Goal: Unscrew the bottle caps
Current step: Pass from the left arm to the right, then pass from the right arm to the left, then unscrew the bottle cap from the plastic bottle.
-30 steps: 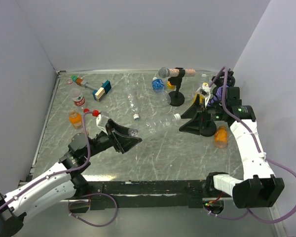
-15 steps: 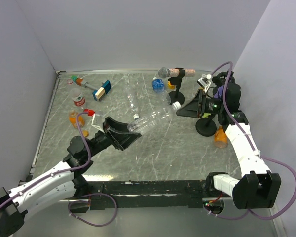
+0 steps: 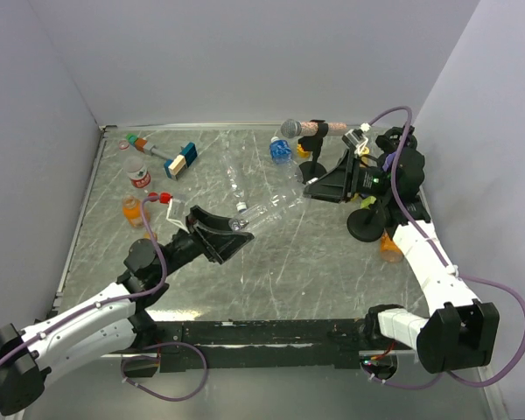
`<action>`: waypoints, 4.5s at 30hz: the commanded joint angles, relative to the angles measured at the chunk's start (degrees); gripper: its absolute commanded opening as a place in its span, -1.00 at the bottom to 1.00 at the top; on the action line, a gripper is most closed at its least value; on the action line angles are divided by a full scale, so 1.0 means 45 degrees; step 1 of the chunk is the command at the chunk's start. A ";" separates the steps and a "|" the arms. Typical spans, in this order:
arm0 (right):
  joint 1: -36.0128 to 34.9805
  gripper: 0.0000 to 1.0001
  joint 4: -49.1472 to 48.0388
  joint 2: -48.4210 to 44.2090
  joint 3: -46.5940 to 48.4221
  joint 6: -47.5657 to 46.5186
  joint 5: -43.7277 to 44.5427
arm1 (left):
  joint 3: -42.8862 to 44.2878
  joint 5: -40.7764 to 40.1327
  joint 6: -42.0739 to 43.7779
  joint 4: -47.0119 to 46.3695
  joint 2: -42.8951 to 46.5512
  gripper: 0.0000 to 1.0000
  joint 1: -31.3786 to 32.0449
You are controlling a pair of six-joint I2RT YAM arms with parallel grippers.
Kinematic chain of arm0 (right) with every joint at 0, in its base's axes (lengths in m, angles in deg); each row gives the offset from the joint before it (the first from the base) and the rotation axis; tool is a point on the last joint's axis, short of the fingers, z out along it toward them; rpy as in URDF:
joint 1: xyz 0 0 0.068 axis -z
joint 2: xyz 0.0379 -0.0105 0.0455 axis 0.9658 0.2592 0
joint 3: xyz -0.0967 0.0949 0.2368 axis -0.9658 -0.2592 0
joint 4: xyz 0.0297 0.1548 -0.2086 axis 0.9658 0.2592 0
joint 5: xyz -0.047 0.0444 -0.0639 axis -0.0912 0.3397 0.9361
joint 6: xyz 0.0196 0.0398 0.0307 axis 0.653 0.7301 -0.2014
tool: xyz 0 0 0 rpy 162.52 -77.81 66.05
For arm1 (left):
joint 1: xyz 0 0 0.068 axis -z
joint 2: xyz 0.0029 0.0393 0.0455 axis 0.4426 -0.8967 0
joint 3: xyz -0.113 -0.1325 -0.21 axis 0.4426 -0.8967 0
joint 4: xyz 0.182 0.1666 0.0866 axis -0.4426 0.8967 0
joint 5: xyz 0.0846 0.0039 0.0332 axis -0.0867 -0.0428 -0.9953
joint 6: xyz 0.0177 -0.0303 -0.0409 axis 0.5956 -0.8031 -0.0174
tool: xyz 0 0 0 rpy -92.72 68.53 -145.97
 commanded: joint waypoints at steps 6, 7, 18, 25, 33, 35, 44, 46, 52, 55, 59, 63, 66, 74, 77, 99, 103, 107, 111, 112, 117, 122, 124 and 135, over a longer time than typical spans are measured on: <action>-0.0224 -0.12 0.0884 0.0132 0.0729 -0.0887 0.0758 | -0.0050 -0.0356 -0.0100 -0.0786 0.0093 -0.81 0.0129; -0.0262 -0.09 0.0962 0.0152 0.0748 -0.0946 0.0798 | -0.0050 -0.0278 -0.0100 -0.0786 0.0073 -0.81 0.0129; -0.0224 -0.16 0.0768 0.0523 0.0905 -0.0752 0.1110 | -0.0343 -0.0238 -0.0315 -0.1215 -0.0064 -0.81 0.0130; -0.0224 -0.84 0.0552 0.0367 0.0826 -0.1120 0.0935 | -0.0324 -0.0239 -0.0257 -0.0690 -0.0064 -0.53 0.0149; -0.0515 -0.99 0.7318 -0.0239 0.2659 -0.8863 0.2201 | 0.1742 0.0520 0.2607 0.4635 0.0484 0.93 0.0129; -0.0943 -0.99 0.8827 -0.0297 0.2954 -1.0841 0.2652 | 0.2738 0.1378 0.3878 0.6725 -0.0021 0.93 0.0130; -0.1884 -1.00 0.9478 -0.0571 0.2642 -1.2391 0.2243 | 0.5709 0.3591 0.5563 0.8296 -0.3966 0.93 0.0441; -0.1884 -1.00 0.9576 -0.0649 0.2643 -1.2489 0.2282 | 0.6081 0.3512 0.5778 0.8413 -0.4533 0.93 0.0636; -0.1903 -1.00 0.9147 -0.0747 0.2311 -1.2294 0.2224 | 0.6533 0.3141 0.5994 0.8513 -0.5474 0.93 0.1223; -0.1904 -1.00 0.9088 -0.0746 0.2233 -1.2275 0.2184 | 0.6065 0.3082 0.5702 0.7519 -0.5182 0.96 0.1262; -0.1903 -1.00 0.8913 -0.0766 0.2077 -1.2139 0.2010 | 0.5401 0.3237 0.5311 0.5957 -0.4986 0.91 0.1282; -0.1903 -1.00 0.8853 -0.0805 0.2018 -1.2060 0.1911 | 0.5282 0.3647 0.5095 0.5328 -0.5375 0.69 0.1301; -0.1903 -1.00 0.8854 -0.0825 0.1940 -1.2079 0.1814 | 0.5476 0.3863 0.5211 0.5580 -0.5746 0.43 0.1282; -0.1903 -1.00 0.8697 -0.0767 0.1842 -1.1962 0.1658 | 0.6120 0.4117 0.5777 0.6536 -0.6157 0.54 0.1360; -0.1903 -1.00 0.8697 -0.0766 0.1881 -1.1962 0.1618 | 0.6375 0.4292 0.5993 0.6773 -0.6449 0.57 0.1379; -0.0752 0.98 1.5857 -0.1644 0.4575 -1.9671 0.3217 | 0.5672 0.0587 0.8198 0.9427 -0.4420 -0.57 0.2468; -0.0556 0.98 1.8493 -0.1880 0.4907 -2.1684 0.1781 | 0.5829 -0.1755 0.9682 1.0384 -0.4399 -0.59 0.4072; -0.0575 0.98 1.9830 -0.1567 0.4852 -2.1711 0.0835 | 0.5790 -0.3343 1.0875 1.0641 -0.4692 -0.60 0.5166; -0.0750 0.82 1.9927 -0.1334 0.3992 -2.1162 0.1402 | 0.5809 -0.4085 1.1052 1.0561 -0.4984 -0.60 0.5715; -0.1022 0.77 1.9966 -0.1275 0.3874 -2.0987 0.1713 | 0.5906 -0.4202 1.1052 1.0639 -0.5101 -0.61 0.5812; -0.2059 0.68 1.9226 -0.1177 0.3502 -1.9874 0.2731 | 0.6180 -0.4477 1.0916 1.0660 -0.5532 -0.62 0.6086; -0.2138 0.49 1.9147 -0.0767 0.3639 -1.9638 0.3063 | 0.6239 -0.4496 1.0779 1.0367 -0.5688 -0.62 0.6125; -0.2215 0.45 1.9146 -0.0591 0.3619 -1.9599 0.3199 | 0.6336 -0.4593 1.0779 1.0386 -0.5825 -0.65 0.6125; -0.2274 0.23 1.9244 0.0249 0.4049 -1.9618 0.3065 | 0.6473 -0.4711 1.0876 1.0074 -0.6255 -0.64 0.6125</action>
